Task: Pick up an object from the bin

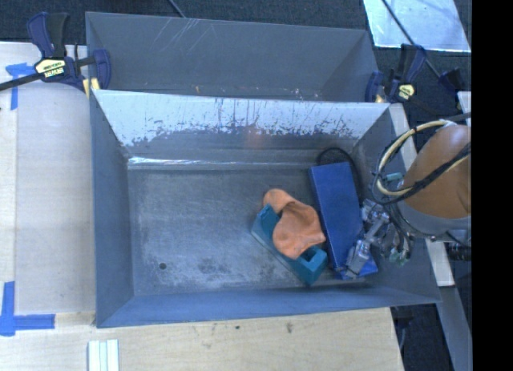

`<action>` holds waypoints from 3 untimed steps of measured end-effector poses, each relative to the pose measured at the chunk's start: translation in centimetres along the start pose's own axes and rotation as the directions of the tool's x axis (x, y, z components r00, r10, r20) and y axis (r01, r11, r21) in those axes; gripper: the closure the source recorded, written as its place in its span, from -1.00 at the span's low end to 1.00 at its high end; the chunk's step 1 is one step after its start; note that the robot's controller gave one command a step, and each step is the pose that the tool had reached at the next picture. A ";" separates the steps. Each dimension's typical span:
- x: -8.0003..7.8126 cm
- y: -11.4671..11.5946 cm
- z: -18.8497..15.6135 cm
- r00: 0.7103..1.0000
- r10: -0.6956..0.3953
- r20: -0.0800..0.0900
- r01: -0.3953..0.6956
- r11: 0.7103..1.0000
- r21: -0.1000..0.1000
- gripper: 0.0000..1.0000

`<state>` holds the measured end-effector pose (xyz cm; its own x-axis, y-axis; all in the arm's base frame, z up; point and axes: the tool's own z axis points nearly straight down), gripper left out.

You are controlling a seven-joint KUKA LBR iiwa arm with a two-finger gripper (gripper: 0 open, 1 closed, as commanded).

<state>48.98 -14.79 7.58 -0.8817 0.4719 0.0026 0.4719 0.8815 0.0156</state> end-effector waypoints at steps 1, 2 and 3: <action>-0.6 -0.3 -0.2 0.980 -0.201 0.002 0.201 0.980 0.007 -1.00; -0.4 -0.1 -0.5 1.000 -0.001 0.006 0.001 1.000 0.000 1.00; -0.4 -0.1 -0.5 1.000 -0.001 0.006 0.001 1.000 0.000 1.00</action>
Offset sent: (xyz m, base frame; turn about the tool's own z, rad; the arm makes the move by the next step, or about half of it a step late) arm 0.0000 0.0000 0.0000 0.0000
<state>49.26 -15.06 8.12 -0.8822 0.4709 -0.0032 0.4708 0.8821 0.0158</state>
